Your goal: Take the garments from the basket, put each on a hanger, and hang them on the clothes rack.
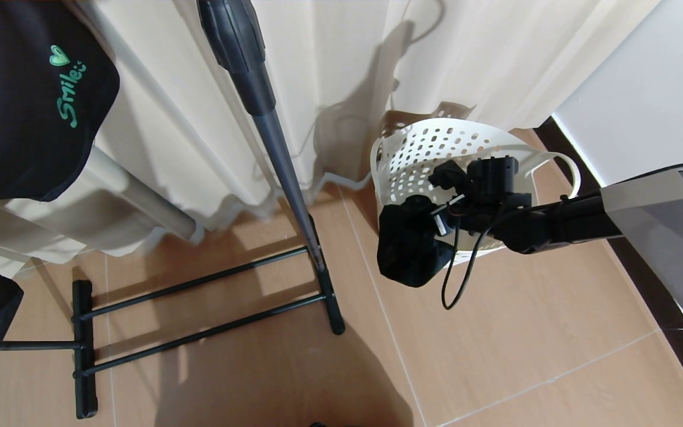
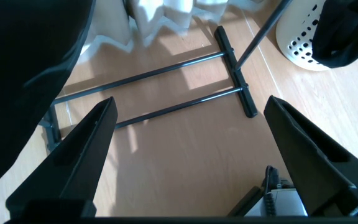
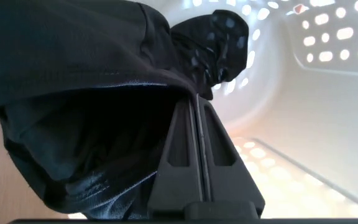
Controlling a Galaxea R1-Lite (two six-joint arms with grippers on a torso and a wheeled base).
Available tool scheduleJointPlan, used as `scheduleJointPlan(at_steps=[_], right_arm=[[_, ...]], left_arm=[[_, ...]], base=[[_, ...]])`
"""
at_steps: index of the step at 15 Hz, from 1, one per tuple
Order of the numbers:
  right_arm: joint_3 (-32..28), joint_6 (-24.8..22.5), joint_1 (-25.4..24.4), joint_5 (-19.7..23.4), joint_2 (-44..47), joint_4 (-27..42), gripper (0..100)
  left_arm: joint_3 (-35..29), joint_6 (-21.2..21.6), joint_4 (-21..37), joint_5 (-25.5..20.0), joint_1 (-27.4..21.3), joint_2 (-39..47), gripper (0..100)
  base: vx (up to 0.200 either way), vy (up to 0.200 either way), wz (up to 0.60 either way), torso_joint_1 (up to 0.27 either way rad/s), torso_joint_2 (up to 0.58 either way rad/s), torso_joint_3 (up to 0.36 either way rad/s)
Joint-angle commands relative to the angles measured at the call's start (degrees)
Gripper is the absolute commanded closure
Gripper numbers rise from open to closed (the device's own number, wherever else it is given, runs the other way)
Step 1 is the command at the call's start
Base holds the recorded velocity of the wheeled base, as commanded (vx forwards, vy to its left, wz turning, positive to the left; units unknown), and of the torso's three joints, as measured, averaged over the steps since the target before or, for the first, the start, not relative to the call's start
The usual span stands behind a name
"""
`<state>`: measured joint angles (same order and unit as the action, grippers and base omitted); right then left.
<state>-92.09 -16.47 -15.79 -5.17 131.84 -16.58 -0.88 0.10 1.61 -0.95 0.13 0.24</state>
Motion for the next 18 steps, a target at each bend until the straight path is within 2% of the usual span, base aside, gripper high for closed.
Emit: scheduleJointPlan(at_steps=[1, 9, 10, 12, 15, 18], right_arm=[[2.79, 0.12, -1.00, 0.07, -4.49, -0.38, 100], [24.85, 0.56, -8.73, -0.19, -29.62, -4.87, 100], [28.89, 0.56, -11.20, -1.77, -34.81, -5.48, 100], [33.46, 0.56, -14.01, -3.36, -41.67, -5.57, 100], [39.79, 0.47, -17.96, -3.53, -50.98, -5.48, 100], [46.03, 0.56, -19.98, -4.06, -59.60, -5.57, 100]], left_arm=[[0.00, -0.01, 0.06, -0.02, 0.04, 0.02, 0], [0.00, -0.10, -0.03, 0.07, 0.04, 0.02, 0], [0.09, -0.19, -0.03, 0.07, 0.04, 0.02, 0], [0.00, -0.10, -0.03, 0.07, 0.04, 0.02, 0], [0.00, -0.10, -0.03, 0.07, 0.04, 0.02, 0], [0.00, -0.10, -0.03, 0.07, 0.04, 0.02, 0]], base=[[0.000, 0.000, 0.00, 0.000, 0.00, 0.000], [0.000, 0.000, 0.00, 0.000, 0.00, 0.000], [0.000, 0.000, 0.00, 0.000, 0.00, 0.000], [0.000, 0.000, 0.00, 0.000, 0.00, 0.000], [0.000, 0.000, 0.00, 0.000, 0.00, 0.000], [0.000, 0.000, 0.00, 0.000, 0.00, 0.000]])
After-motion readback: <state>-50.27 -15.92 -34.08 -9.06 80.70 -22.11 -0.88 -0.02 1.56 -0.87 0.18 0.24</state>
